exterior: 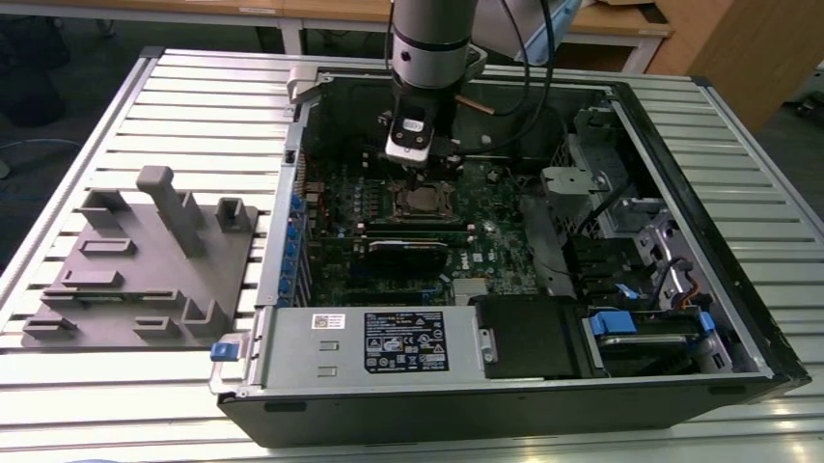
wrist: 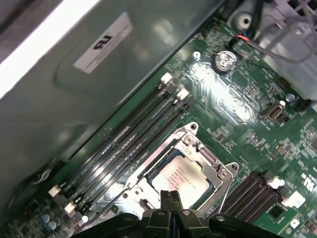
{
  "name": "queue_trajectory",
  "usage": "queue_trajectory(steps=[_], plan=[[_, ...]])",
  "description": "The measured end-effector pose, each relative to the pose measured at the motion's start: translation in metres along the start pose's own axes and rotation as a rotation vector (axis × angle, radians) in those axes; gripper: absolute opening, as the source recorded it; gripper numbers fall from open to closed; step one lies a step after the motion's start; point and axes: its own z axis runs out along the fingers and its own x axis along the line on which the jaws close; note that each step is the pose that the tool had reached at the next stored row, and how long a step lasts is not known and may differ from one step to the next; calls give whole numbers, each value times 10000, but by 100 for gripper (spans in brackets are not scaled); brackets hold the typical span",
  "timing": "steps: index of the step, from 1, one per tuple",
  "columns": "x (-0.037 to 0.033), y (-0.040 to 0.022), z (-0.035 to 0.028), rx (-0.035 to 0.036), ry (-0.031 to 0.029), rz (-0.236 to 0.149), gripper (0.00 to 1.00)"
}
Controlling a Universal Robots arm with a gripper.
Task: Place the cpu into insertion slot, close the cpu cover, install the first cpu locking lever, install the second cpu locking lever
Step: 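Close the cpu cover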
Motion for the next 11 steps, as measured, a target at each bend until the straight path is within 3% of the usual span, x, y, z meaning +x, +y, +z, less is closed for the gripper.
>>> queue_trajectory(steps=[11], plan=[[0, 0, 1, 15, 31, -1517, 11]])
